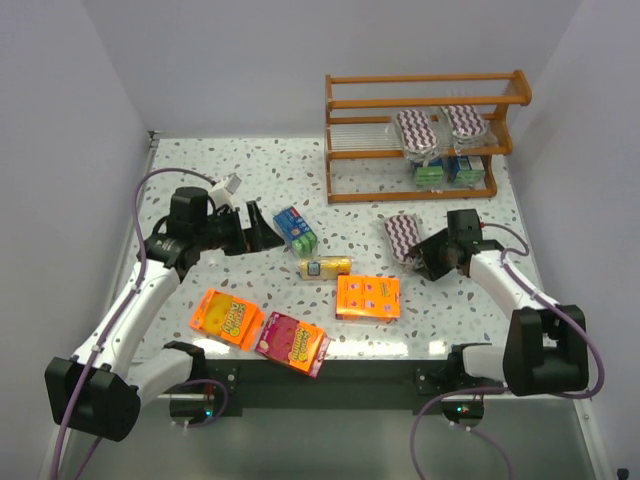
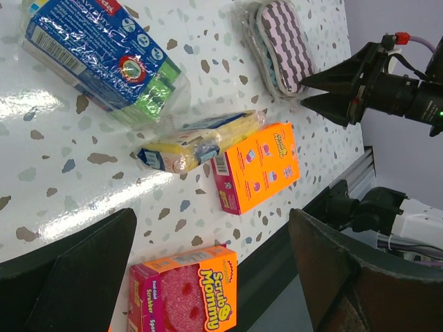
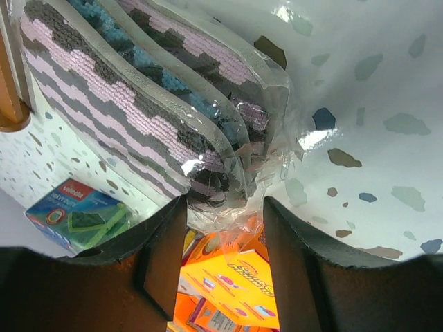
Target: Place and organize the cleaning sponges onto the shelf
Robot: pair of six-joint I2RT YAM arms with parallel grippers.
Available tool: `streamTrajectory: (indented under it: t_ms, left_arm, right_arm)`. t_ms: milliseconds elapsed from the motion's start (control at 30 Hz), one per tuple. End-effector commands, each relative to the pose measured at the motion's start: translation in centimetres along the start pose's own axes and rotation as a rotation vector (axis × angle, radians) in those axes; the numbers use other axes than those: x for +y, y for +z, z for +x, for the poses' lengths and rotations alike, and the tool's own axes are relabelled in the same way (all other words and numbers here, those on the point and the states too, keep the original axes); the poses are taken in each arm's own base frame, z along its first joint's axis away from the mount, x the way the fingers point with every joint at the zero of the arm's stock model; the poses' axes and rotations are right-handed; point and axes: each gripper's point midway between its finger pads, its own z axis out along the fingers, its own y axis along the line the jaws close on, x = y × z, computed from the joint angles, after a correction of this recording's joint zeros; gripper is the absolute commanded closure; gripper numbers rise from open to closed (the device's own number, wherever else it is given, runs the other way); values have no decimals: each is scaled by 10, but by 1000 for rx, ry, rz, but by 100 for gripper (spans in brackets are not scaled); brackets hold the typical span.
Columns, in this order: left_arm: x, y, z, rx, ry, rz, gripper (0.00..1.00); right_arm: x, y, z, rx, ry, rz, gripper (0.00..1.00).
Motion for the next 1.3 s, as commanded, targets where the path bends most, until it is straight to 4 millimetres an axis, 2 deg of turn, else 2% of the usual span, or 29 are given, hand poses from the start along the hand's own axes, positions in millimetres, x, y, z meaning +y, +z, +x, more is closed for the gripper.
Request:
streamTrajectory:
  t_ms: [0,133,233,267,300,367,600,733,833,967,1167,1233,1267]
  left_arm:
    - [-5,-2,-5,-33,12,17,2]
    - [-5,-1,-5,-32,14,18,2]
    - [-4,0,-5,-29,19,18,2]
    - [-4,0,-5,-27,20,15,2]
    - [-5,0,-6,-30,24,18,2]
    - [-3,1,-5,-23,25,15,2]
    - [-4,1,-9,-23,42,14,2]
    - [-5,1,-12,-27,51,15,3]
    - [-5,3,-13,-25,53,17,2]
    - [-7,3,-17,-30,62,21,2]
    - [-8,5,-22,-32,70,20,2]
    - [-8,6,-23,-28,67,22,2]
    - [-9,6,-24,-30,68,21,2]
  right_arm:
    - [8,-1,-17,-71,-45,9,49]
    - [0,7,-22,-91,-68,51,53]
    - [-6,12,-21,-84,-87,70,71]
    - [-5,12,-20,-82,-93,63,85]
    - [-8,11,-18,-77,-95,61,92]
    - [-8,9,-17,-74,-104,53,100]
    - [7,-30,-1,-27,-166,-56,100]
    - [38,-65,17,56,-218,-209,100]
    - [59,-86,22,89,-237,-285,100]
    - [95,-122,28,121,-254,-427,100]
    - [158,-169,17,79,-227,-639,100]
    - [175,-170,9,57,-220,-662,100]
    - [187,-177,5,47,-215,-684,100]
